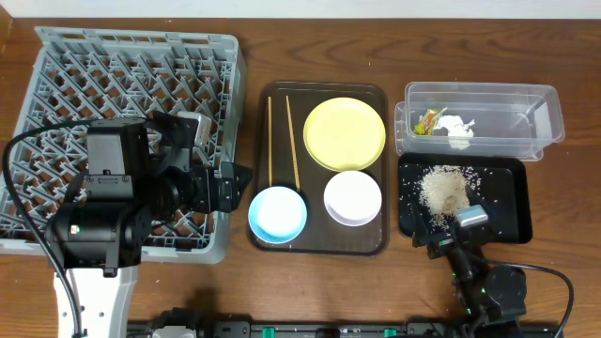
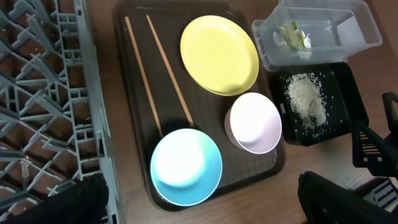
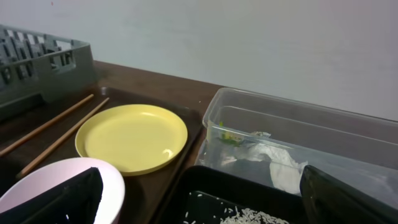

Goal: Sort waste into correct bins and load items into the dishwasher

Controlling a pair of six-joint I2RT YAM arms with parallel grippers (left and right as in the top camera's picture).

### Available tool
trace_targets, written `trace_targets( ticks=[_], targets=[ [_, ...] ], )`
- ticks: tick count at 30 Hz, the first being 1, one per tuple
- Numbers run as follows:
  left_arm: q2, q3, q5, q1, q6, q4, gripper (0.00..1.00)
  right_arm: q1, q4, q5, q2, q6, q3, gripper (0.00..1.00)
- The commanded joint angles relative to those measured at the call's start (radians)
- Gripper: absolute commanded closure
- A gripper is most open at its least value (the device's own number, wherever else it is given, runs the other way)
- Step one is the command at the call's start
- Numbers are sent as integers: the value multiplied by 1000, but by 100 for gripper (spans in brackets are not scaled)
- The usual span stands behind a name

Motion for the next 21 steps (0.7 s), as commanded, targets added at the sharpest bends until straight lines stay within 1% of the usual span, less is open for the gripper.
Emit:
trace_targets(
  ticks=[1, 2, 5, 6, 7, 9, 10, 14, 17, 21],
  targets=[
    [0, 16, 27, -3, -35, 9, 2, -9, -4, -7, -9, -9, -2, 1],
    [0, 16, 39, -3, -50, 13, 2, -9, -4, -6, -9, -9, -2, 1],
    [10, 16, 45, -3, -55, 106, 2, -9, -4, -6, -9, -9, -2, 1],
    [20, 15, 40, -3, -74, 136, 2, -9, -4, -7, -9, -9, -2, 1],
    [34, 15, 8, -3, -134, 156, 2, -9, -4, -6, -9, -9, -2, 1],
    [74, 15, -127, -10, -301, 162, 2, -9, -4, -7, -9, -9, -2, 1],
    [111, 15, -203, -32, -332, 159, 2, -9, -4, -6, -9, -9, -2, 1],
    [229, 16, -327, -145, -332, 167, 2, -9, -4, -6, -9, -9, -2, 1],
    [295, 16, -335, -211, -332, 179, 2, -9, -4, -6, -9, -9, -2, 1],
    [362, 16, -311, -249, -339, 247, 2, -9, -4, -7, -9, -9, -2, 1]
  ],
)
